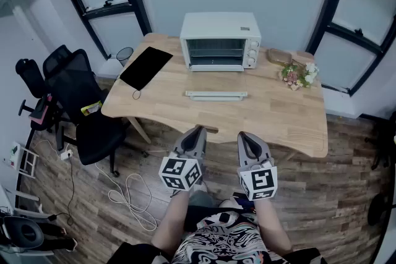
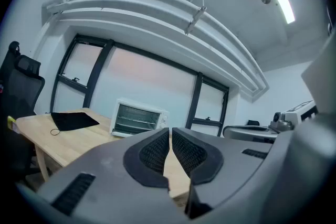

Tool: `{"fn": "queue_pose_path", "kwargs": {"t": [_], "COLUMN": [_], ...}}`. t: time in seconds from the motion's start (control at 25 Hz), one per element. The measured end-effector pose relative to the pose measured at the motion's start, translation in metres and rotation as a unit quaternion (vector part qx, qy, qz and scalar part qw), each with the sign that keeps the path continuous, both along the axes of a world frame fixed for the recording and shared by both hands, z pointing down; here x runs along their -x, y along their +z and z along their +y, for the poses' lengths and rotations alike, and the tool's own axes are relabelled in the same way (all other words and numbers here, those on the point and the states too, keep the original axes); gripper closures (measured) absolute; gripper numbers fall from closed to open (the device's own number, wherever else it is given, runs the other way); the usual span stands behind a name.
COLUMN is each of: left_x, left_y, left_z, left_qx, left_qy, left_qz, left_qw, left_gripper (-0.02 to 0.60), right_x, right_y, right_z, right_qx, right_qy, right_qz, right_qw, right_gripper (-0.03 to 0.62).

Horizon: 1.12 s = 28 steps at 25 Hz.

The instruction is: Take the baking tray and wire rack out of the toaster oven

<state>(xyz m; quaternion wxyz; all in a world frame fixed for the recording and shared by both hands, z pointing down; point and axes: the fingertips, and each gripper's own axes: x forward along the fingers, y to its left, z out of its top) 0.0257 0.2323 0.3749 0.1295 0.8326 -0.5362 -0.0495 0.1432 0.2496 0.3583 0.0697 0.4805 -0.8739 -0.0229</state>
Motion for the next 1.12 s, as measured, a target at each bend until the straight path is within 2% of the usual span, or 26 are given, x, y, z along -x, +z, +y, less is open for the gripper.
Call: {"fn": "queue_pose_path", "kwargs": {"t": [0.32,0.48,0.52,0.6,0.64,0.84,1.12], "left_x": [-0.005,-0.01,-0.011,-0.014,-0.016,-0.015,-0.011], "left_y": [-0.001,0.001,0.002,0.004,0.004,0.008,0.021], "left_z": [-0.001,-0.004,-0.006,-0.007,-0.006,-0.009,-0.05], "left_qx": [0.002,0.015,0.02,0.032,0.036,0.045,0.063], "left_qy": [-0.002,0.008,0.01,0.016,0.018,0.013,0.012], "left_qz": [0.005,0.023,0.031,0.048,0.053,0.055,0.073], "left_qw": [1.0,0.9996,0.9993,0.9982,0.9978,0.9974,0.9952], "left_gripper": [0.568,0.563,0.544,0.421,0.416,0.414,0.414], "right_x": [-0.007,-0.011,-0.013,-0.017,-0.018,-0.02,-0.017], "right_y": [0.0,0.003,0.004,0.006,0.006,0.012,0.028], "right_z": [0.002,0.0,-0.001,-0.001,0.0,-0.004,-0.045], "right_qx": [0.0,0.004,0.007,0.011,0.012,0.019,0.036], "right_qy": [0.0,0.001,0.001,0.003,0.005,0.002,-0.002], "right_qz": [0.002,-0.002,-0.005,-0.008,-0.008,-0.007,-0.002], "right_qw": [1.0,1.0,1.0,1.0,1.0,1.0,0.999], "right_gripper": [0.594,0.594,0.594,0.592,0.593,0.594,0.593]}}
